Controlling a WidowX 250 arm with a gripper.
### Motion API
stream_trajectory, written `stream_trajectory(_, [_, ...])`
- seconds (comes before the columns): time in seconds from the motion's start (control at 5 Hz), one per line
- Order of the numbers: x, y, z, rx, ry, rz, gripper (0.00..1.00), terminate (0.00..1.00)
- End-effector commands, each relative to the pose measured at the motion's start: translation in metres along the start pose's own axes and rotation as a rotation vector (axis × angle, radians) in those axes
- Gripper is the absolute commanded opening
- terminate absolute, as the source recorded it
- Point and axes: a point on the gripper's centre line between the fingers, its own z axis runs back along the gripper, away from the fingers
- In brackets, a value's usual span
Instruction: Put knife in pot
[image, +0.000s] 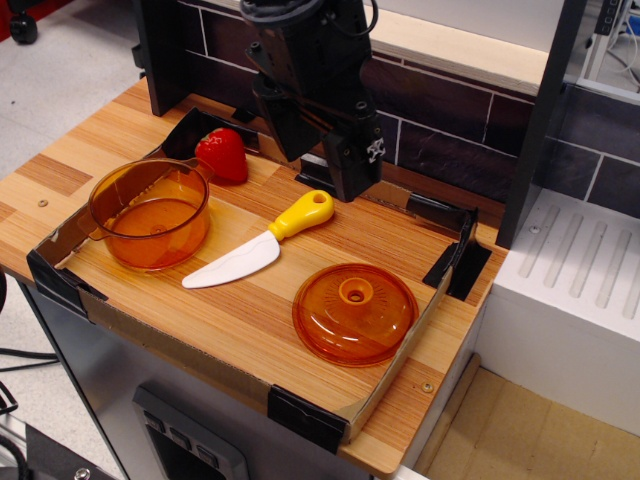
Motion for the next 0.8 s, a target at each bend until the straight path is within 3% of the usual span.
stream_trajectory(0.0, [0.0,0.0,0.0,0.0,0.0,0.0,1.0,0.0])
stream_trajectory(0.2, [0.006,0.018,0.02,0.064,-0.013,-0.01,1.0,0.0])
stream_trajectory(0.6, [0.02,0.056,0.027,0.089,-0.018,0.023,1.0,0.0])
